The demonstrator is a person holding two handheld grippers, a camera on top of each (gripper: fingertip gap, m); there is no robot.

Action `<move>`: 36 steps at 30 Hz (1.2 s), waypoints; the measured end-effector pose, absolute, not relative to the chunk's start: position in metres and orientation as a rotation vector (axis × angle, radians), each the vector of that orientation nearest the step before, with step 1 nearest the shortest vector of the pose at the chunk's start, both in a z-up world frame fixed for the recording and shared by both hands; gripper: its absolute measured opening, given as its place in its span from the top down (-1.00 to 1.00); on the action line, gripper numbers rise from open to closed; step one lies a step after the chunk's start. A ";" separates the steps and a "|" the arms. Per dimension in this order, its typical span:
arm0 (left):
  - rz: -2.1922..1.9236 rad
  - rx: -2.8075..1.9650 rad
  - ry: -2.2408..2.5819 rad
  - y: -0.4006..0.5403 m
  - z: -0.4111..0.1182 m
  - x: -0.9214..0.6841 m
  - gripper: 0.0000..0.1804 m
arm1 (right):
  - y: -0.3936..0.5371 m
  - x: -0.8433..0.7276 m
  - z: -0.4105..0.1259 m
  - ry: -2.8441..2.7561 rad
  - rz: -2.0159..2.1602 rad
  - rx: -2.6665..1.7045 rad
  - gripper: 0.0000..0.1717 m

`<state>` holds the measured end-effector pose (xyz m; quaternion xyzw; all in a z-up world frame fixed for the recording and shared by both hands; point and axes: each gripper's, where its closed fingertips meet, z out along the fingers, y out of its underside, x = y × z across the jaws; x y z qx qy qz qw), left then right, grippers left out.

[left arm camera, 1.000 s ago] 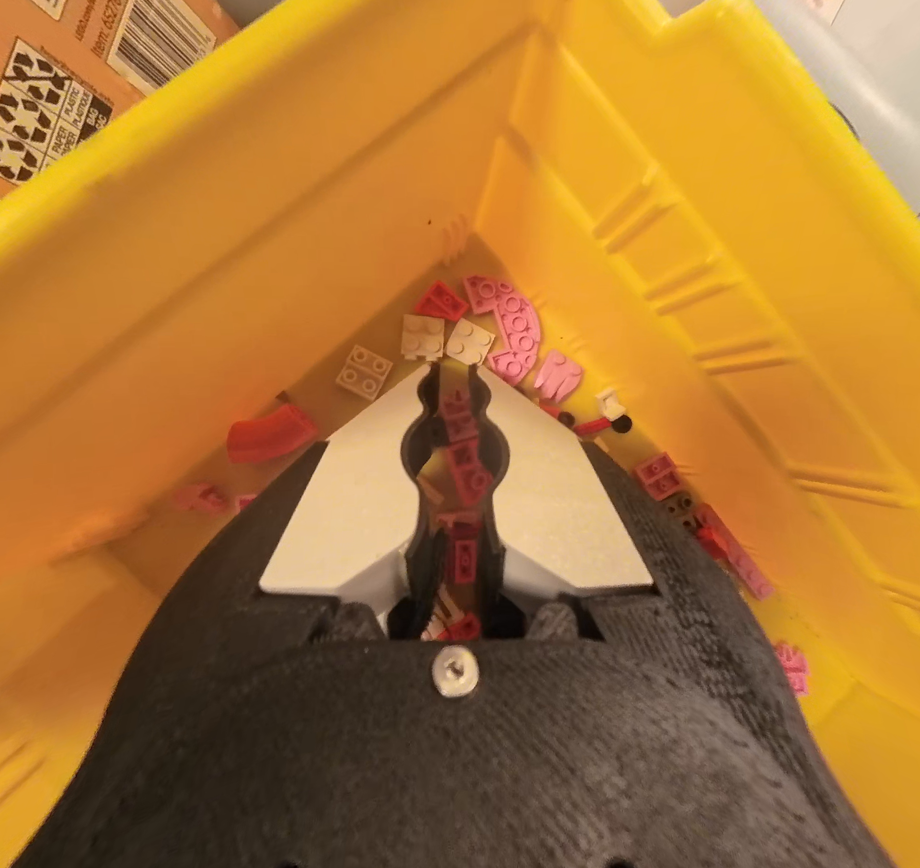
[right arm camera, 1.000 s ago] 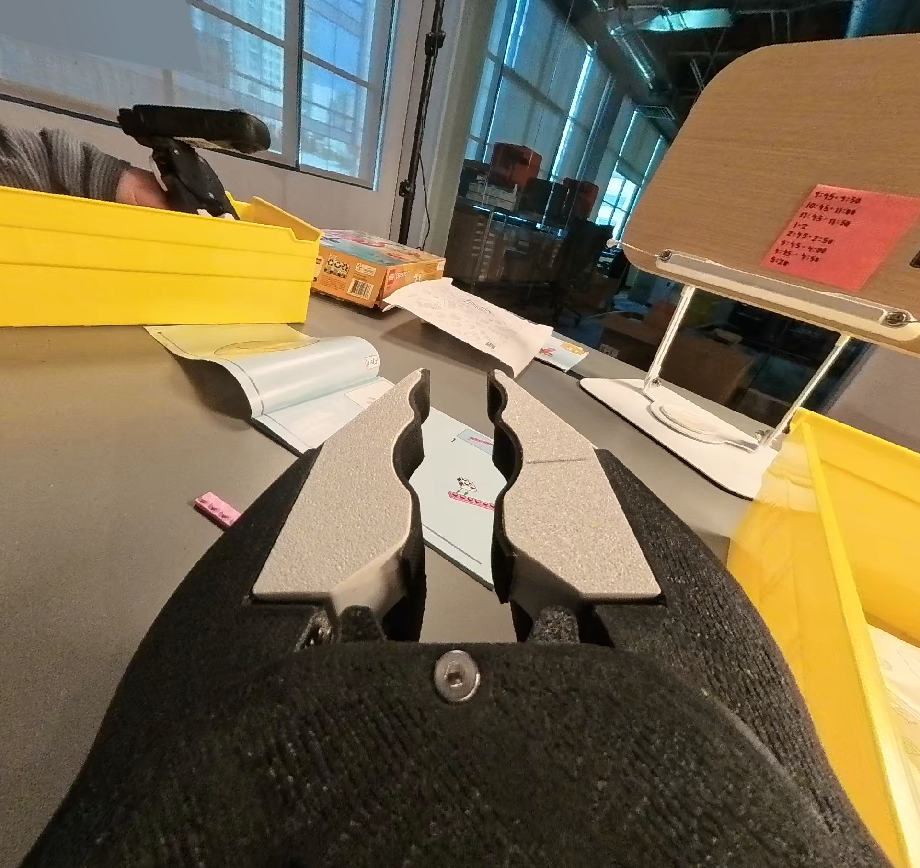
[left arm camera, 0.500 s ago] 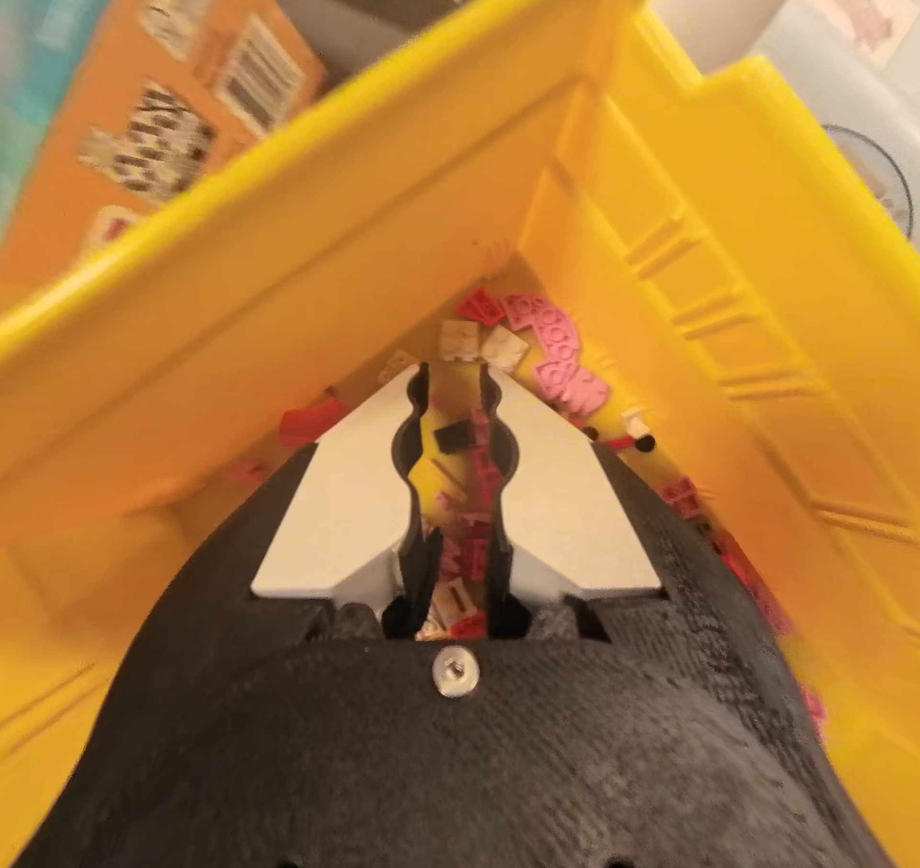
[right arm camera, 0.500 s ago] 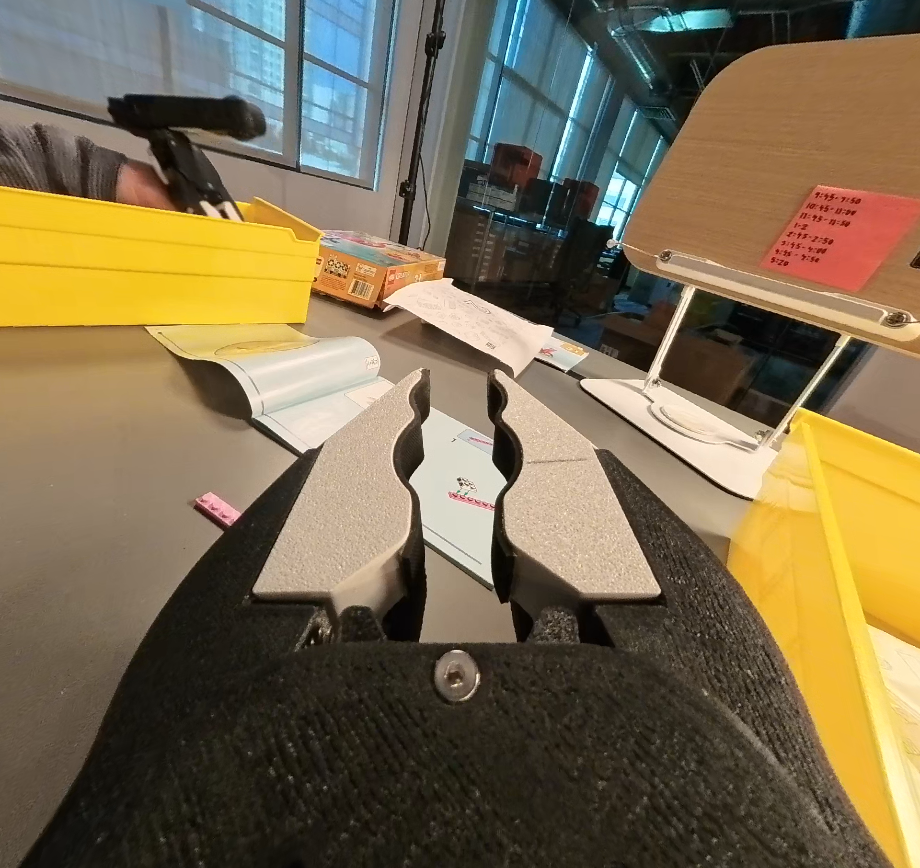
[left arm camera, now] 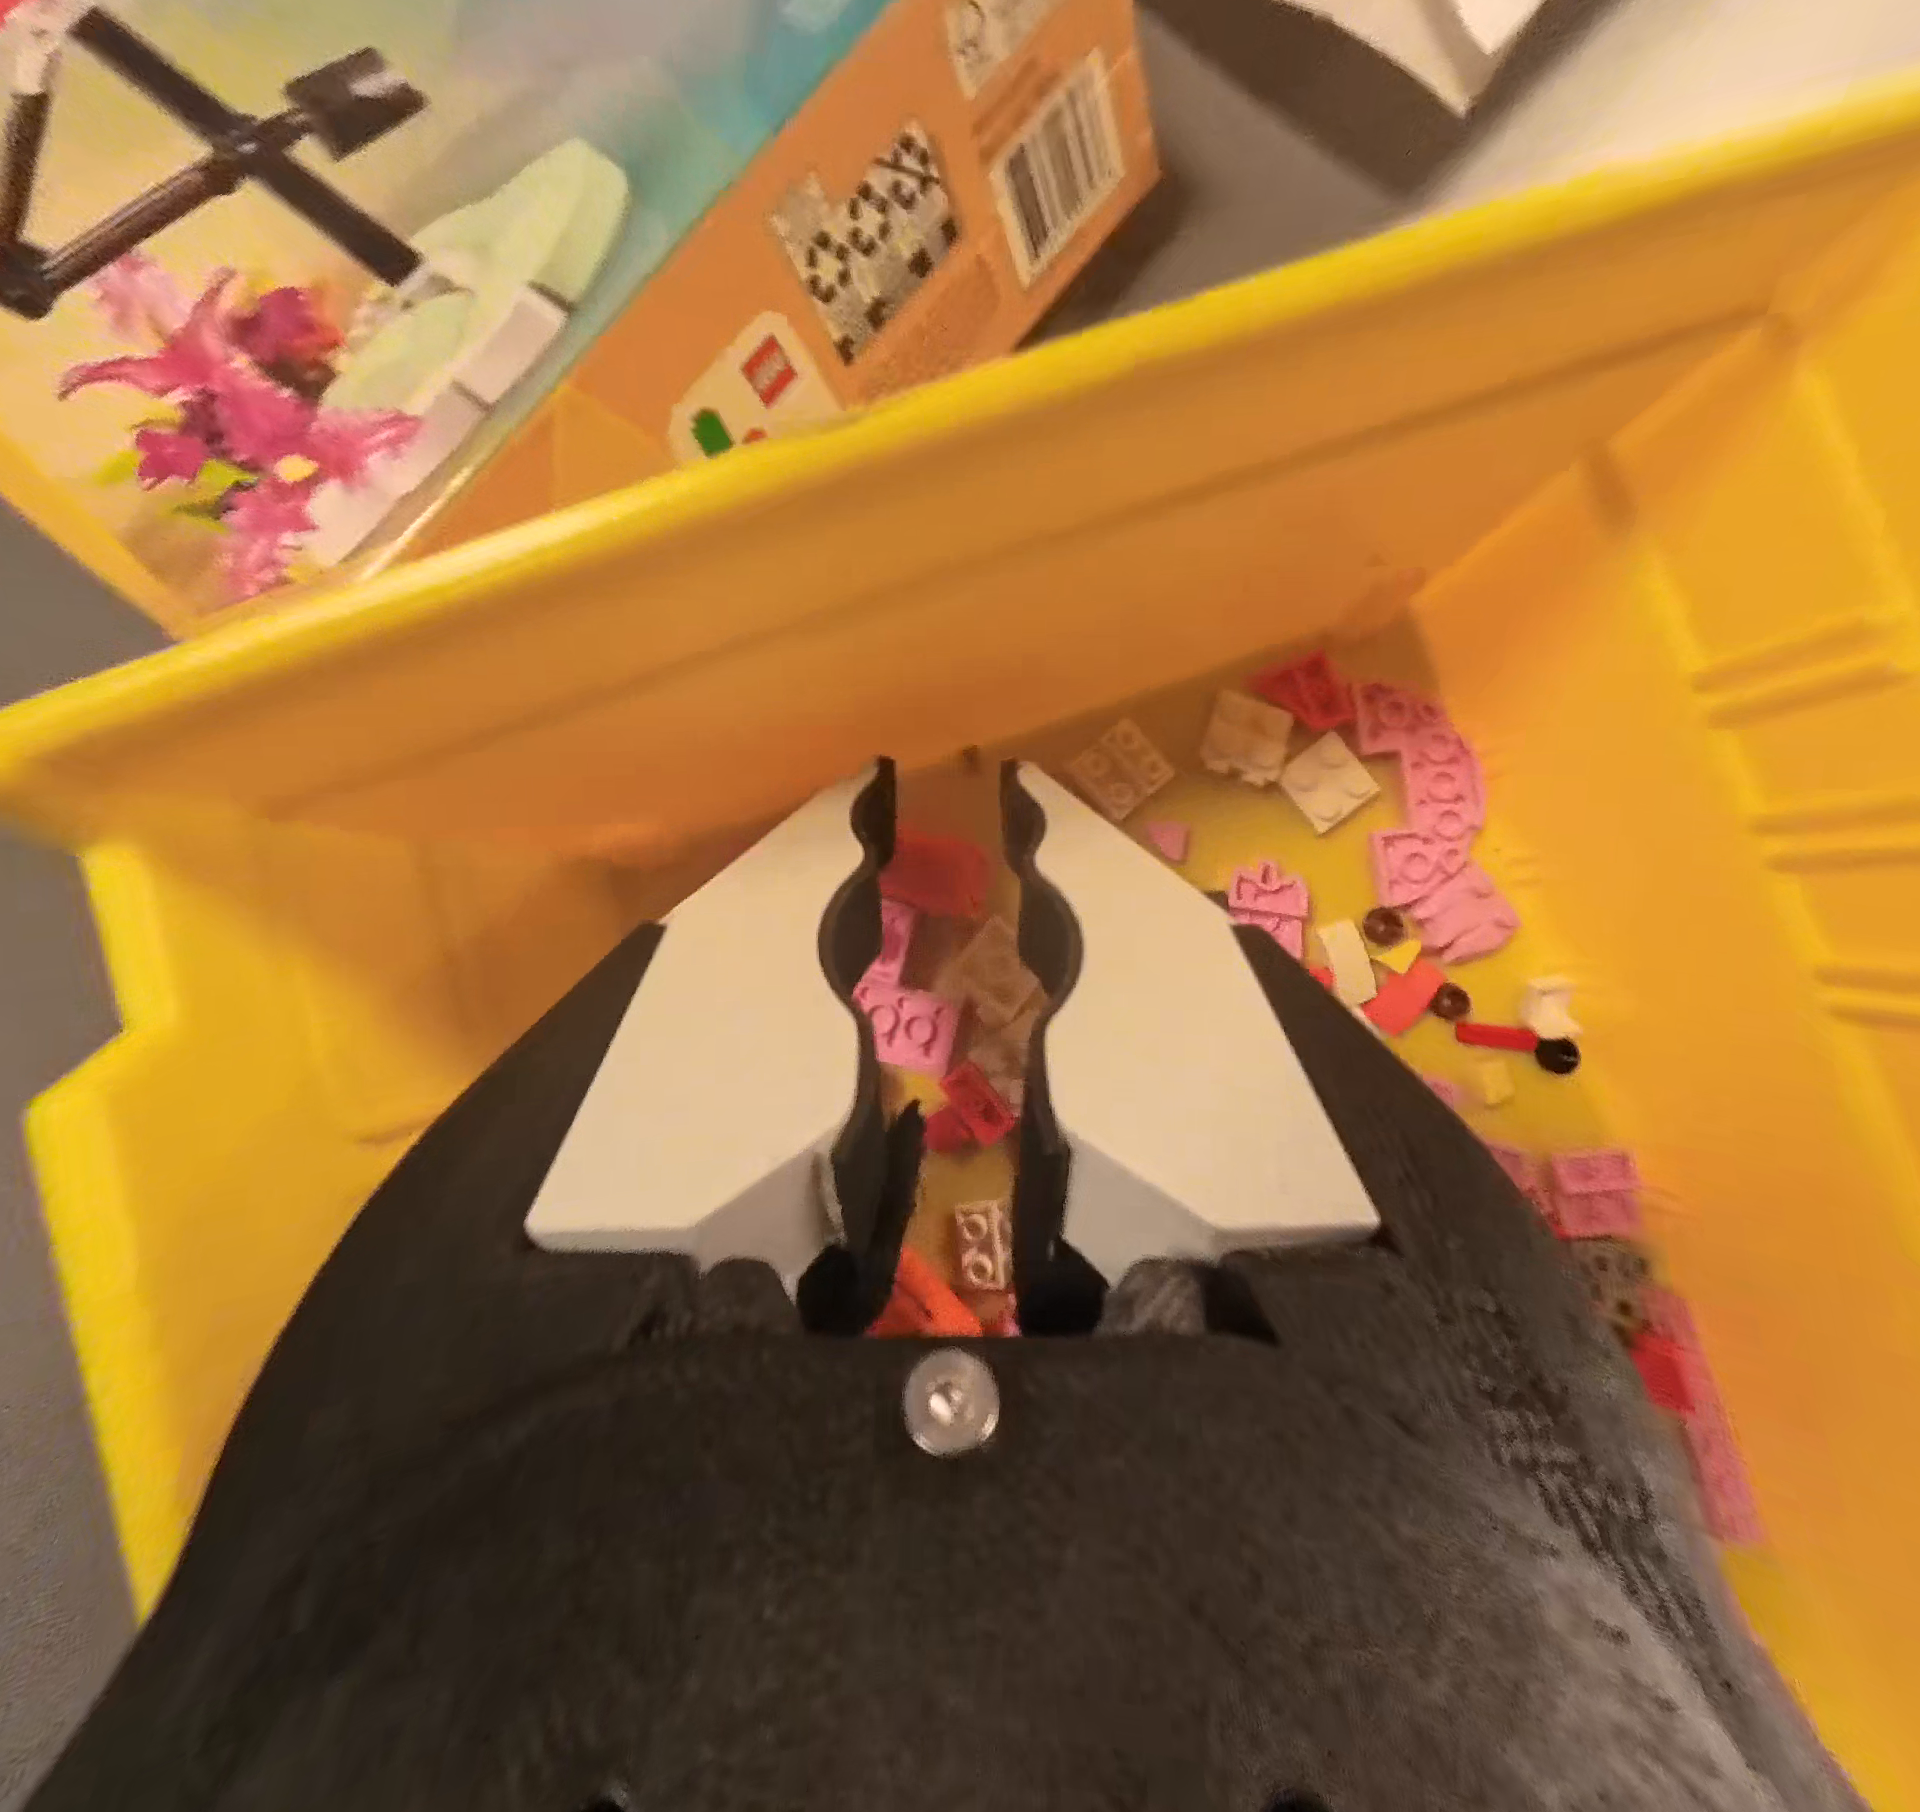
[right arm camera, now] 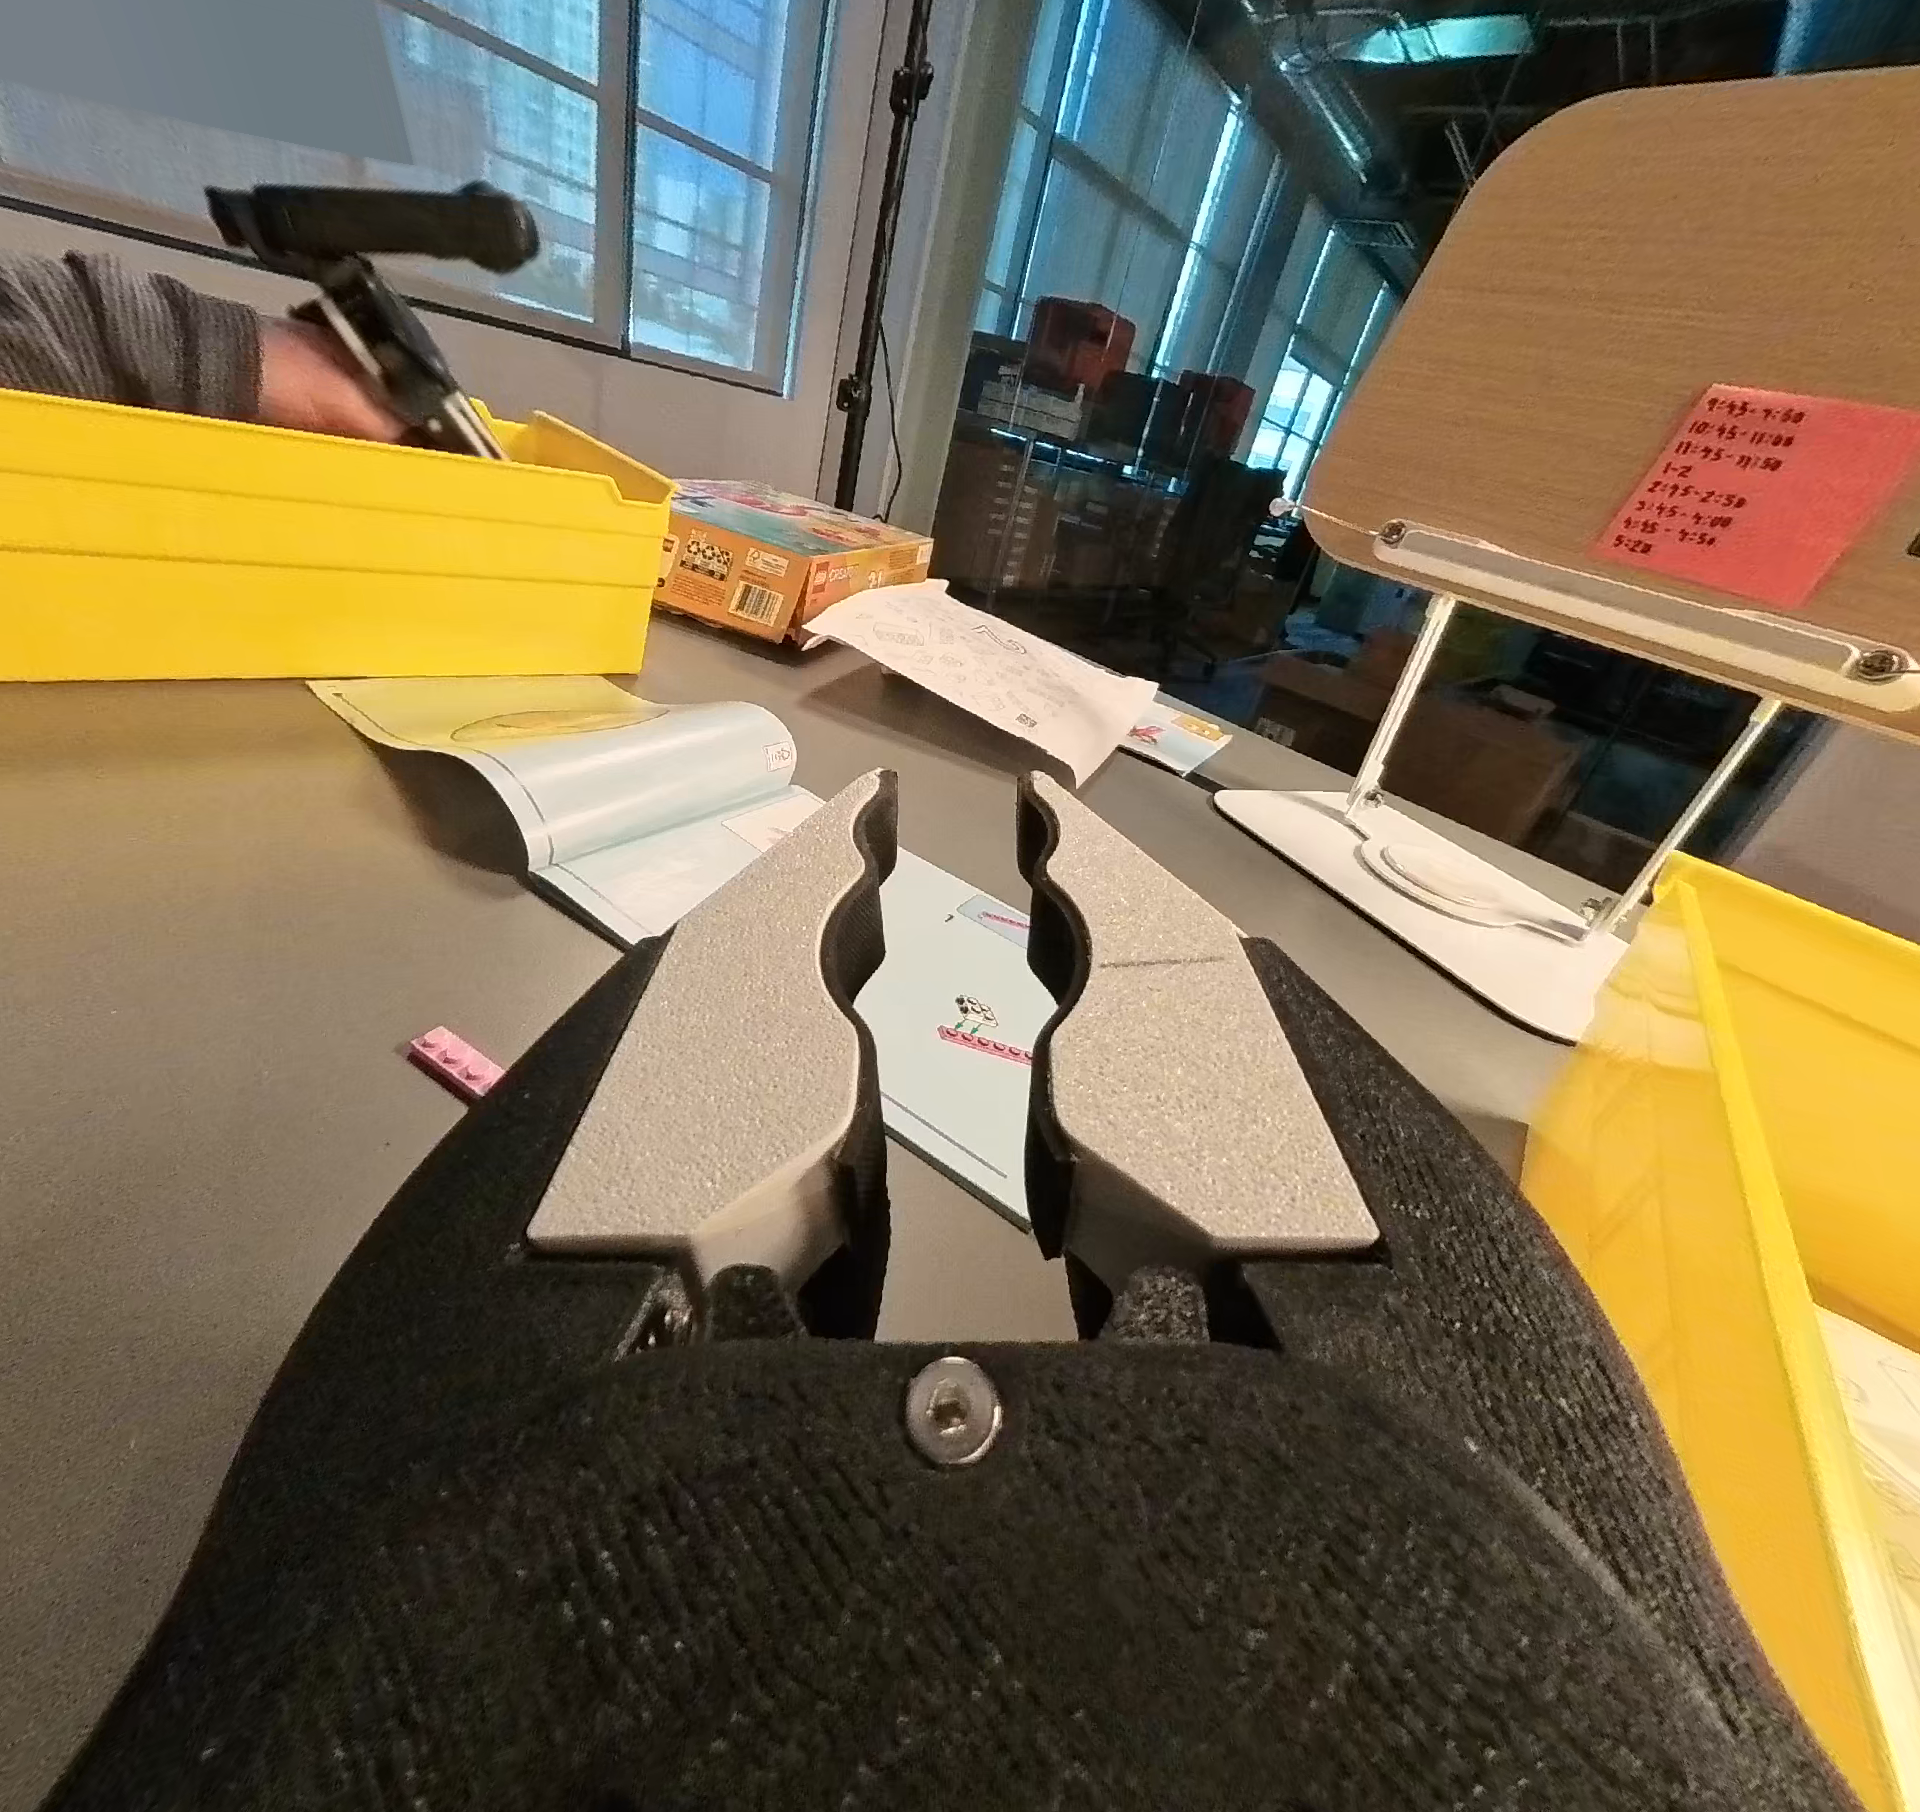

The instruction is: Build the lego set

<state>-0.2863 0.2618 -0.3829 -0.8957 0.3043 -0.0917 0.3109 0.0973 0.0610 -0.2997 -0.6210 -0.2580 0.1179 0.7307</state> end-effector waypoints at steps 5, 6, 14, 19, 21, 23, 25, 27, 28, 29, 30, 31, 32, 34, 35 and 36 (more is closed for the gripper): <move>-0.423 -2.335 0.855 0.251 -0.379 -0.273 0.79 | 0.061 0.097 -0.300 -0.569 0.261 -1.367 0.75; -0.392 -2.344 0.871 0.251 -0.382 -0.274 0.79 | 0.061 0.097 -0.300 -0.569 0.261 -1.367 0.75; -0.346 -2.385 0.888 0.251 -0.392 -0.275 0.79 | 0.061 0.097 -0.300 -0.570 0.262 -1.367 0.75; -0.430 -2.372 0.890 0.247 -0.390 -0.269 0.80 | 0.061 0.097 -0.300 -0.570 0.262 -1.367 0.76; -0.468 -2.361 0.910 0.244 -0.389 -0.264 0.80 | 0.061 0.097 -0.300 -0.570 0.262 -1.367 0.76; -0.495 -2.345 0.956 0.240 -0.389 -0.257 0.80 | 0.061 0.097 -0.300 -0.570 0.262 -1.367 0.76; -0.498 -2.330 1.002 0.236 -0.391 -0.252 0.79 | 0.061 0.097 -0.300 -0.570 0.262 -1.367 0.76; -0.477 -2.329 1.029 0.235 -0.392 -0.250 0.78 | 0.061 0.097 -0.300 -0.570 0.262 -1.367 0.76; -0.474 -2.326 1.038 0.235 -0.393 -0.249 0.78 | 0.061 0.096 -0.300 -0.570 0.262 -1.367 0.76; -0.482 -2.321 1.047 0.234 -0.393 -0.247 0.78 | 0.061 0.096 -0.300 -0.570 0.262 -1.367 0.76; -0.488 -2.319 1.054 0.233 -0.393 -0.246 0.78 | 0.061 0.096 -0.300 -0.570 0.262 -1.367 0.76; -0.488 -2.321 1.062 0.233 -0.394 -0.245 0.78 | 0.061 0.096 -0.300 -0.570 0.262 -1.367 0.76; -0.485 -2.320 1.074 0.232 -0.396 -0.244 0.77 | 0.061 0.096 -0.300 -0.570 0.262 -1.367 0.76; -0.458 -2.315 1.089 0.233 -0.398 -0.243 0.76 | 0.061 0.096 -0.300 -0.570 0.262 -1.367 0.76; -0.451 -2.308 1.097 0.234 -0.398 -0.242 0.76 | 0.061 0.096 -0.299 -0.571 0.262 -1.366 0.76; -0.442 -2.303 1.102 0.234 -0.398 -0.242 0.75 | 0.061 0.096 -0.300 -0.570 0.262 -1.366 0.76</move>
